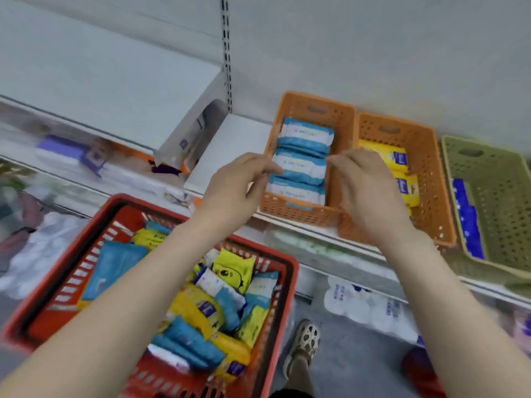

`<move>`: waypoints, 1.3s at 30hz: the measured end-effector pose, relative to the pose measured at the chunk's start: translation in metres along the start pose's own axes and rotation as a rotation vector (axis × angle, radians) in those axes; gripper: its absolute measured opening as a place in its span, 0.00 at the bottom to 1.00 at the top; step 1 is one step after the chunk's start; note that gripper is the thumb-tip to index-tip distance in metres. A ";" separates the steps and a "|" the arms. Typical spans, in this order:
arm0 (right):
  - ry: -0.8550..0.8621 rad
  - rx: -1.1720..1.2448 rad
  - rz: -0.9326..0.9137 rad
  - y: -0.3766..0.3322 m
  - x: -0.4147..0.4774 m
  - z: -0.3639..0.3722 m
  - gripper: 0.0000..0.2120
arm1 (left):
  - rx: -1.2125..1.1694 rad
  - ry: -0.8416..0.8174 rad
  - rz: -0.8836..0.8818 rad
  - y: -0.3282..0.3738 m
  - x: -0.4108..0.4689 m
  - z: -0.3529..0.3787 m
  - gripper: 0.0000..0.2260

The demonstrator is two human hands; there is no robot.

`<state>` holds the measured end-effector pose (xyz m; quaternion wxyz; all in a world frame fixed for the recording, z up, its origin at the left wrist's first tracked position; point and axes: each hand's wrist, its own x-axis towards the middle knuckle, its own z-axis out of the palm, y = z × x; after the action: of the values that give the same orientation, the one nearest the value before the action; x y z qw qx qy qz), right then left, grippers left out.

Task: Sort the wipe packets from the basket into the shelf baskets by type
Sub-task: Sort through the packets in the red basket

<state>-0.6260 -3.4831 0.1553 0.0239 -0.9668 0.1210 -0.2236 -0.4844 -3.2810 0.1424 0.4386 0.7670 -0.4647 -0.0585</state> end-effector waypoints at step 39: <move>-1.018 -0.504 0.318 -0.197 -0.124 0.132 0.21 | 0.350 -0.187 -0.427 -0.119 -0.187 -0.030 0.06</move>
<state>-0.6322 -3.2630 0.0038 -0.1183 -0.8983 0.2874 0.3105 -0.4953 -3.0981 0.0145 0.2328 0.9027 -0.3340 -0.1390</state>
